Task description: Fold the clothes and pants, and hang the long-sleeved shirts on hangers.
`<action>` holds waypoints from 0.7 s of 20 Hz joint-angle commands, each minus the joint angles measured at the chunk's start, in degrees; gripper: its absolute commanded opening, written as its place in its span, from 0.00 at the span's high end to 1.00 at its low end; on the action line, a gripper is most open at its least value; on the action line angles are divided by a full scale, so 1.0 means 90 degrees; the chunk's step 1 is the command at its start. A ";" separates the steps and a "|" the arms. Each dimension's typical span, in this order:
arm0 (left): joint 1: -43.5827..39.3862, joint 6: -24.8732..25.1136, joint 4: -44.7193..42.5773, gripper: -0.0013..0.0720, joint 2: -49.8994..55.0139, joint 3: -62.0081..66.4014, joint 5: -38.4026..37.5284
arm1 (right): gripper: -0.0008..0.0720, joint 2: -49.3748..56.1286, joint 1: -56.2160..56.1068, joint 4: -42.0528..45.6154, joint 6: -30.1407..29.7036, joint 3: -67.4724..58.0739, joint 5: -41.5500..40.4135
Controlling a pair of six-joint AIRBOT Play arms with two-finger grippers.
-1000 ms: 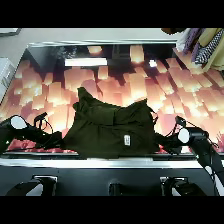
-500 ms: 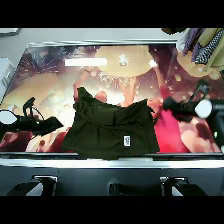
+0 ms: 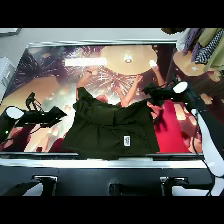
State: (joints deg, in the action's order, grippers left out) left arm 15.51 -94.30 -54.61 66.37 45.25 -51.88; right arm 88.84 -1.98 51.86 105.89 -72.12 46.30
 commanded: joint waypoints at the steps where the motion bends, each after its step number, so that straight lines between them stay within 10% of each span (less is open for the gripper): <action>1: 0.0005 0.0005 0.0335 0.25 0.0214 0.0017 0.0483 | 0.25 0.0381 -0.0126 -0.0328 -0.0216 -0.0114 0.0214; 5: 0.0000 0.0619 0.1030 0.25 0.0265 0.0027 0.0845 | 0.43 0.0367 -0.0114 0.0015 -0.0170 -0.0114 0.0712; 14: 0.0000 0.0843 0.1185 0.25 0.0474 0.0362 0.0872 | 0.32 -0.0284 -0.0056 0.0857 -0.0170 -0.0165 0.0865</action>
State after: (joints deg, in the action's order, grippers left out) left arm 15.51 -87.39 -44.49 70.37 48.01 -44.34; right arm 87.46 -2.50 57.56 104.33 -73.49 53.01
